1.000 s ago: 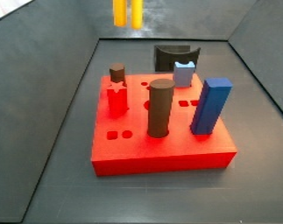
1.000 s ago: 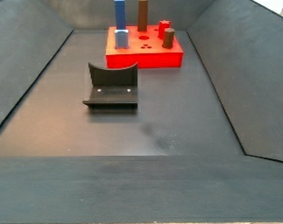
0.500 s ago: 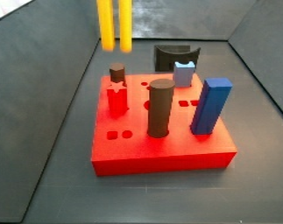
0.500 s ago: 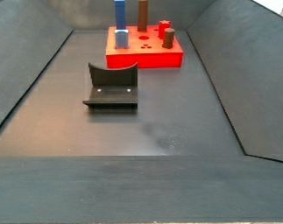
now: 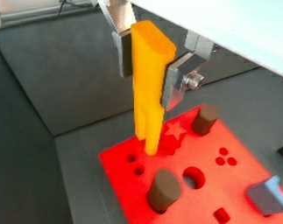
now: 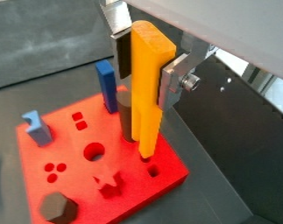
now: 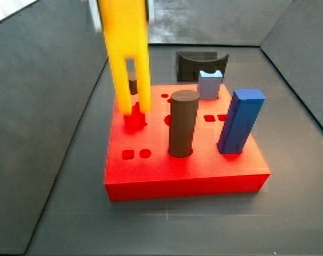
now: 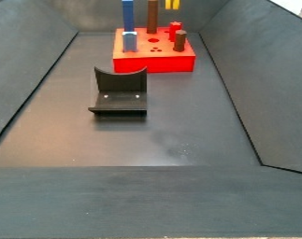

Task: Pick up the square-circle object. Move up. Rotate the square-circle object. Move to above the board. Insert the square-circle object.
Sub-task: Insert the square-circle object.

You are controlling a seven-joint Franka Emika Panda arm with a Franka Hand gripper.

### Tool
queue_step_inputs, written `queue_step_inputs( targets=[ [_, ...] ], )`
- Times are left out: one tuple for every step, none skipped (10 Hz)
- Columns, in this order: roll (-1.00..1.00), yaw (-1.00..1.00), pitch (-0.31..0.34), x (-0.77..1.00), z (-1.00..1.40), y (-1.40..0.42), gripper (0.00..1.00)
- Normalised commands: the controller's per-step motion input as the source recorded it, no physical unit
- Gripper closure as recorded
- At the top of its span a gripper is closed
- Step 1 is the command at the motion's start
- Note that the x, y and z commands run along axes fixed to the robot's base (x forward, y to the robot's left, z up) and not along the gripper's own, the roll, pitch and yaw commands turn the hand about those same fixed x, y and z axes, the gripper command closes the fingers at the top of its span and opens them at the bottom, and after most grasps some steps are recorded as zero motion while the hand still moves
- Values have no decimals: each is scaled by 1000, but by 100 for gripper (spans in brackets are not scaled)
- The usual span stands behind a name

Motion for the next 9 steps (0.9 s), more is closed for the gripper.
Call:
queue_step_inputs(
  targets=[
    [121,0,0,217,-494,-163,100],
    [126,0,0,300,-477,-100,100],
    [127,0,23,269,-431,-49,100],
    [127,0,61,163,-289,0,100],
    [139,123,27,37,-251,0,100],
    [156,186,20,0,-226,0,100],
    [77,169,0,0,-263,0,100],
    [51,157,0,0,-314,0,100],
    [0,109,-1,0,-389,-57,100]
  ],
)
